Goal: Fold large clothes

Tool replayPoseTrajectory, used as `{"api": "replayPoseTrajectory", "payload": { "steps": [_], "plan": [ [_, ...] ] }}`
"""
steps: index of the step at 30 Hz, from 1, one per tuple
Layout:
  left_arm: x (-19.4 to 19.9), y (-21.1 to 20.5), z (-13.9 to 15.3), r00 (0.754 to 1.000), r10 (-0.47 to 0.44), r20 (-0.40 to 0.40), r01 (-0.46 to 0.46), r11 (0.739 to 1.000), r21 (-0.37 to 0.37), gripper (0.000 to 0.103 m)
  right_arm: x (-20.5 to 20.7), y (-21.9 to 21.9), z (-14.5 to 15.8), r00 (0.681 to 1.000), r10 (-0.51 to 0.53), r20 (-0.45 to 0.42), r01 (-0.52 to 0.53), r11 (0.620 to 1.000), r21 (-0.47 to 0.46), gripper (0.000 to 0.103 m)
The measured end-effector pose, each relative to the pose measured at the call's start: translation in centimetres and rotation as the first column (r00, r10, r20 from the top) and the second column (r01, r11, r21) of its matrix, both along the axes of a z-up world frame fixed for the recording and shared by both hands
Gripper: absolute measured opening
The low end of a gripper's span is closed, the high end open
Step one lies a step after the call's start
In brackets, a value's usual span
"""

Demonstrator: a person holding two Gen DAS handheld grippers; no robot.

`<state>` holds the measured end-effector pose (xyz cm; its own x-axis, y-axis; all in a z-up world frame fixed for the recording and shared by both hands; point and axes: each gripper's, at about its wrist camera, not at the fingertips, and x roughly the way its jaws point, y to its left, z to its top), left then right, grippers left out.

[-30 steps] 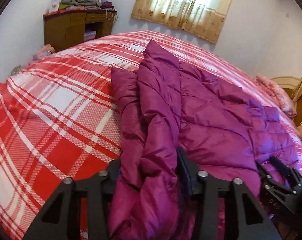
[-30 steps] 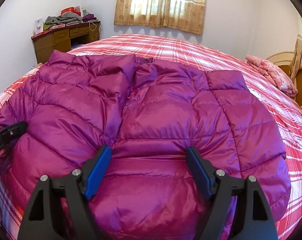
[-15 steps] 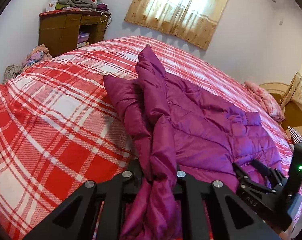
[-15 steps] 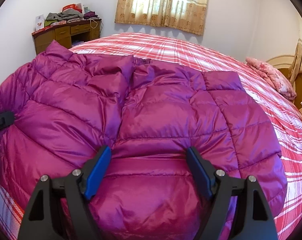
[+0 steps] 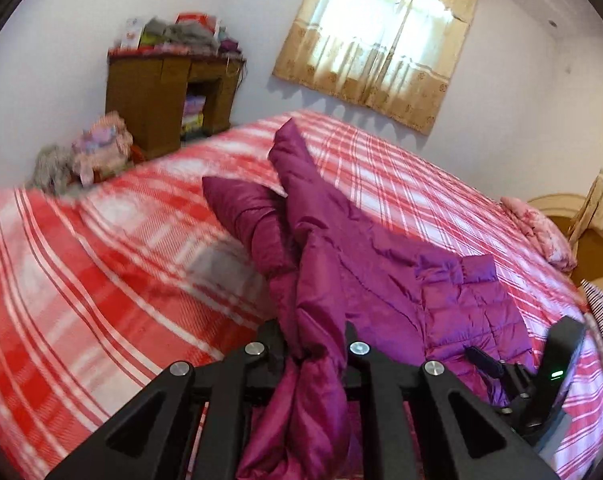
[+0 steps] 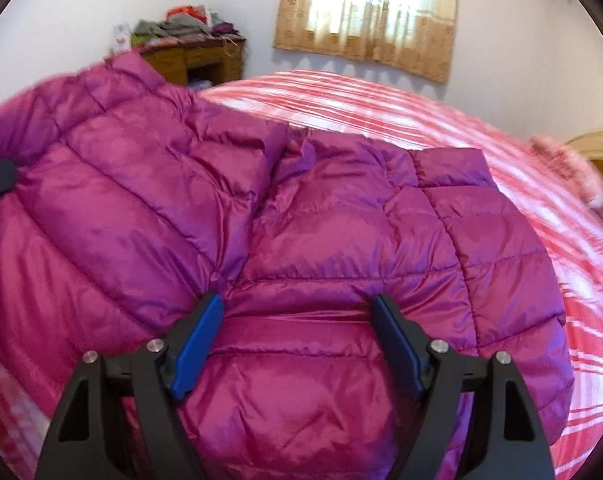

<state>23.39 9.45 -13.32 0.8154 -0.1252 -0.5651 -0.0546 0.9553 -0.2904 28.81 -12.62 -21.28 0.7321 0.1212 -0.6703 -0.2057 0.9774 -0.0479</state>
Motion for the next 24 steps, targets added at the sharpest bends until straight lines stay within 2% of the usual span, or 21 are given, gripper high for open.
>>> {"api": "replayPoseTrajectory", "payload": {
  "steps": [2,4,6,9,13,16,17,19,20,22,24],
  "plan": [
    [-0.3,-1.1,1.7,1.0,-0.011,0.029,0.01,0.999,0.053,0.01,-1.3,-1.7,1.9,0.999,-0.001,0.051,-0.002,0.998,0.069,0.078],
    [-0.5,-2.0,2.9,0.998,-0.025,0.053,0.02,0.996,0.086,0.01,-2.6,-3.8,3.6,0.994,-0.018,0.109,0.007,0.995,0.099,0.079],
    [-0.7,-4.1,4.3,0.995,-0.052,0.082,0.041,0.99,0.136,0.01,-3.1,-6.6,4.8,0.987,-0.075,0.141,0.058,0.991,0.123,0.081],
    [-0.3,-8.4,6.0,0.987,-0.114,0.115,0.088,0.973,0.215,0.01,-3.1,-12.4,4.8,0.968,-0.211,0.134,0.192,0.971,0.141,0.081],
    [0.7,-15.6,7.3,0.964,-0.23,0.135,0.172,0.924,0.342,0.01,-2.4,-19.1,3.0,0.928,-0.365,0.069,0.356,0.927,0.114,0.081],
    [1.8,-20.7,6.6,0.946,-0.302,0.117,0.228,0.878,0.421,0.011,-2.5,-23.9,1.6,0.891,-0.454,0.016,0.45,0.886,0.113,0.081],
    [2.3,-22.7,5.8,0.939,-0.328,0.102,0.25,0.855,0.455,0.011,-2.8,-25.1,1.3,0.88,-0.475,0.001,0.471,0.873,0.127,0.081],
    [2.7,-26.4,3.9,0.923,-0.375,0.081,0.274,0.792,0.546,0.011,-3.5,-27.1,0.4,0.86,-0.51,-0.024,0.507,0.847,0.157,0.081],
    [2.9,-28.6,2.2,0.913,-0.405,0.051,0.299,0.748,0.592,0.011,-3.1,-27.4,0.4,0.853,-0.521,-0.03,0.518,0.84,0.163,0.081],
    [3.0,-31.5,-0.4,0.896,-0.444,-0.009,0.343,0.68,0.648,0.011,-3.8,-28.7,-0.2,0.843,-0.536,-0.046,0.535,0.826,0.178,0.081],
    [2.7,-34.3,-3.8,0.88,-0.473,-0.053,0.361,0.59,0.722,0.011,-4.4,-29.4,-0.6,0.836,-0.543,-0.076,0.546,0.811,0.208,0.081]
  ]
}}
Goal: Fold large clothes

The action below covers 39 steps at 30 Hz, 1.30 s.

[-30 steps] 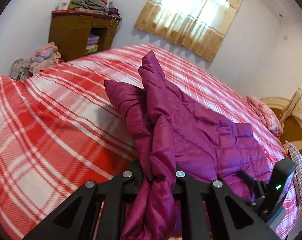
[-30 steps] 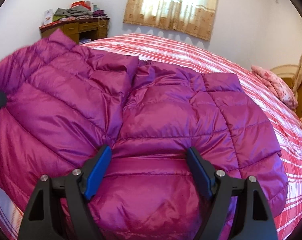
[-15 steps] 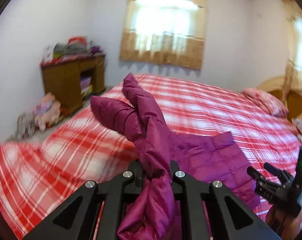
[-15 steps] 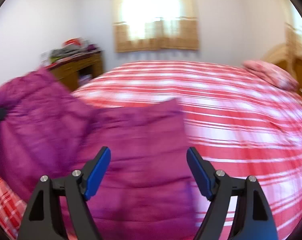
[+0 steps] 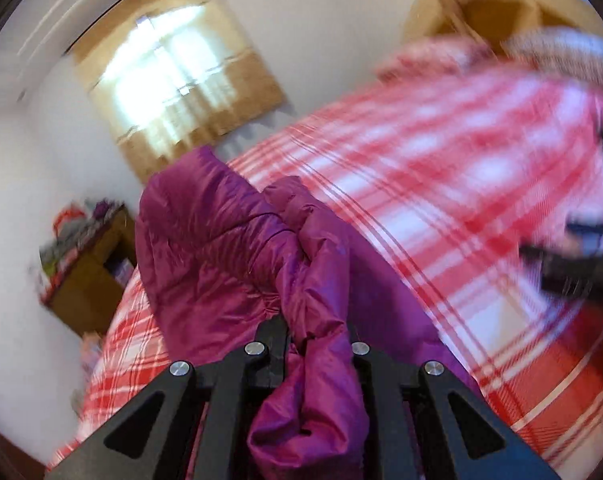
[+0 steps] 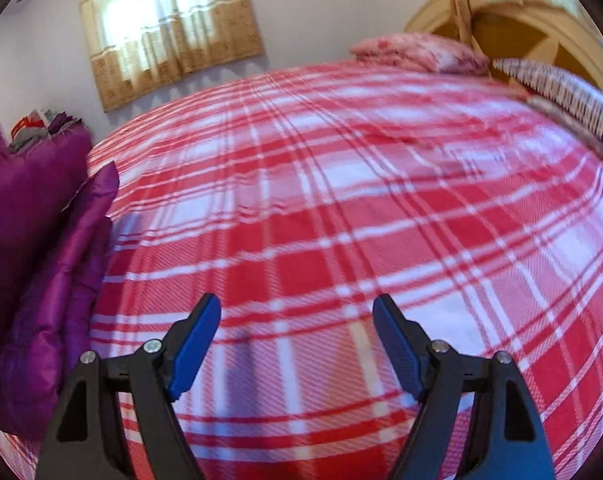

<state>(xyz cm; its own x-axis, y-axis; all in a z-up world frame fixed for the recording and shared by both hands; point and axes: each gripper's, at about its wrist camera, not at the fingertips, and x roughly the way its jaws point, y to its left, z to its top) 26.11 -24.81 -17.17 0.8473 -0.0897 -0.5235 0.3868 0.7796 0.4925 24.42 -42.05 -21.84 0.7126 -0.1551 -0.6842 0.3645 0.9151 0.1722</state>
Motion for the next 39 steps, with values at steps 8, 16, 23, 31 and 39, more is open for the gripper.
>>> {"api": "replayPoseTrajectory", "payload": {
  "steps": [8,16,23,31,39],
  "plan": [
    [-2.6,-2.9,-2.1,0.993,-0.074,0.092,0.057,0.983,0.174,0.037,-0.7,-0.3,0.1,1.0,0.013,0.026,-0.014,0.999,0.045,0.086],
    [-8.0,0.2,5.3,0.966,-0.151,0.211,0.153,0.988,0.004,0.089,-0.4,-0.6,0.9,1.0,0.004,0.004,-0.004,1.0,0.014,0.084],
    [2.9,12.8,7.8,0.928,0.373,-0.007,-0.367,0.91,-0.194,0.089,1.4,2.9,8.9,0.995,0.087,0.056,-0.082,0.993,-0.084,0.059],
    [10.0,20.9,7.9,0.787,0.591,-0.174,-0.612,0.716,-0.336,0.09,8.9,14.5,16.1,0.97,0.242,0.03,-0.231,0.952,-0.202,0.052],
    [13.3,20.8,5.7,0.793,0.541,-0.279,-0.606,0.654,-0.454,0.09,13.6,19.8,12.2,0.966,0.257,0.013,-0.251,0.953,-0.168,0.044]
  ]
}}
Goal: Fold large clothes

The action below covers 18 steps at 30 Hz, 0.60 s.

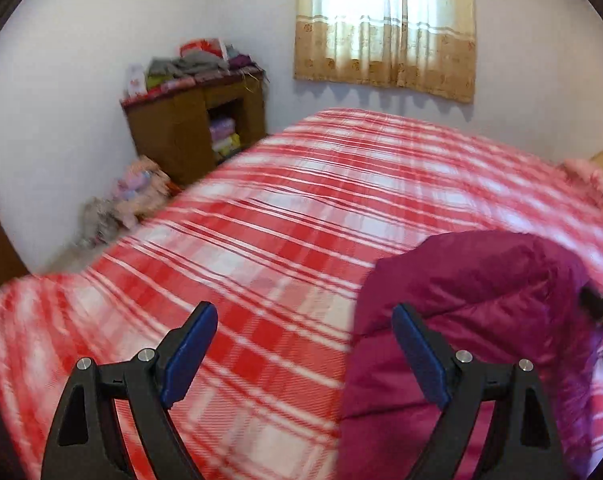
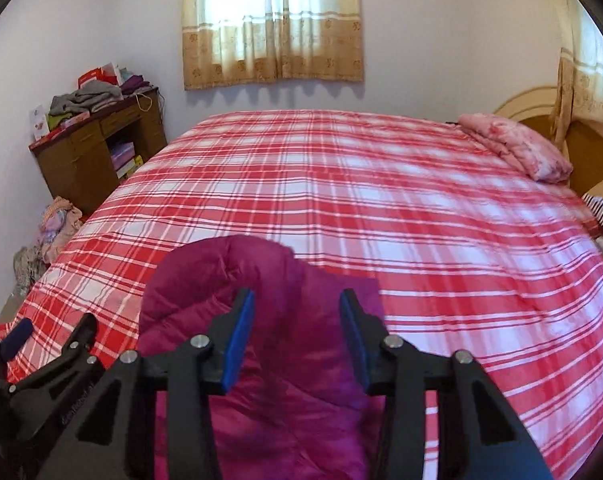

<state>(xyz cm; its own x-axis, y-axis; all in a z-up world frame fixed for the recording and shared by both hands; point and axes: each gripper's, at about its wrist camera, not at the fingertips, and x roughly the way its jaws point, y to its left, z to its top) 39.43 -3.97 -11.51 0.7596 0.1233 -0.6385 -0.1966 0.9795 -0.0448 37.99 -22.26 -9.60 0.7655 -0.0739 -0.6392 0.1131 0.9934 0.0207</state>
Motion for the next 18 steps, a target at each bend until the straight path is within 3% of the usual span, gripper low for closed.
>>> {"api": "replayPoseTrajectory", "payload": {
  "steps": [4,9,14,18],
  "plan": [
    [1.5,-2.5,-1.4,0.997,-0.073,0.004,0.073,0.995,-0.061,0.09,0.6,-1.8,-3.7,0.999,-0.025,-0.036,0.025,1.0,0.012,0.04],
    [3.4,-7.8,-3.4,0.986,-0.153,-0.067,0.158,0.986,0.063,0.09,0.3,-5.6,-7.2,0.996,-0.063,-0.065,0.068,0.994,0.088,0.038],
    [3.8,-9.7,-5.2,0.983,-0.156,-0.095,0.167,0.979,0.119,0.09,0.1,-6.5,-8.7,0.996,-0.071,-0.051,0.076,0.991,0.113,0.038],
    [4.0,-9.8,-6.1,0.981,-0.163,-0.104,0.175,0.977,0.118,0.091,-0.2,-6.4,-9.2,0.997,-0.069,-0.044,0.074,0.991,0.113,0.038]
  ]
}}
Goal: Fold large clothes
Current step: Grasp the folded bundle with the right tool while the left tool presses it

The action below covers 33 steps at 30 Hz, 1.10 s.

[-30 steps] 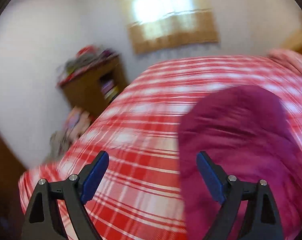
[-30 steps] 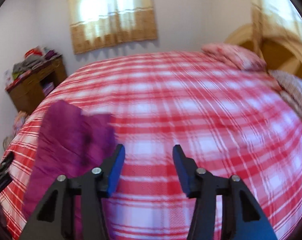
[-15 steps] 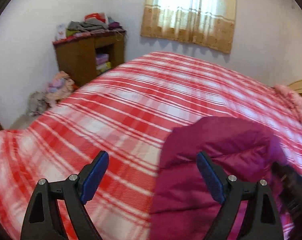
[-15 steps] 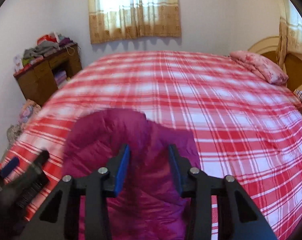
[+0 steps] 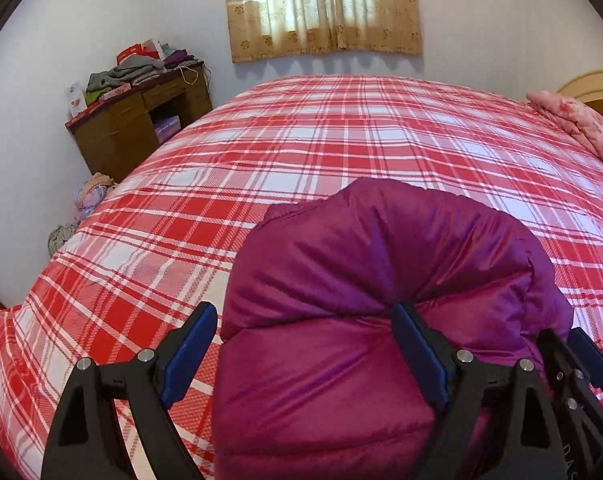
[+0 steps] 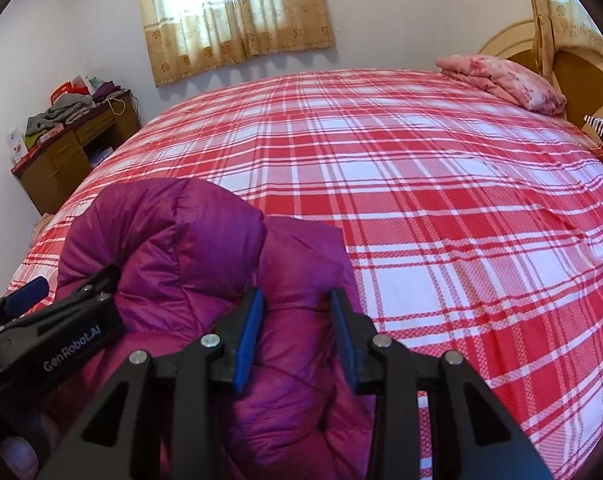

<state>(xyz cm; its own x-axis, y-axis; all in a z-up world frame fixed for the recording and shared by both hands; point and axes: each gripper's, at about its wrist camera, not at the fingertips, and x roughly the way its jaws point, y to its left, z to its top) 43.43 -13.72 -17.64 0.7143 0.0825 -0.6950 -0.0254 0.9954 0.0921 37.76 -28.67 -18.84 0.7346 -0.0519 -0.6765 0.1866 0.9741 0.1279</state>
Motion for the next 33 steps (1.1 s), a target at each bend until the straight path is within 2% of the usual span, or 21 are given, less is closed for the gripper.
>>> {"api": "replayPoseTrajectory", "payload": {
  "steps": [7,33],
  "plan": [
    [0.5,0.4,-1.5,0.999,-0.005,-0.033,0.004,0.999,-0.038,0.095,0.0,0.0,-0.8,1.0,-0.004,0.003,0.004,1.0,0.002,0.038],
    [1.1,0.2,-3.0,0.998,-0.011,-0.058,0.009,0.999,-0.032,0.099,0.6,0.1,-2.2,0.999,-0.021,-0.042,0.021,1.0,-0.012,0.041]
  ]
}}
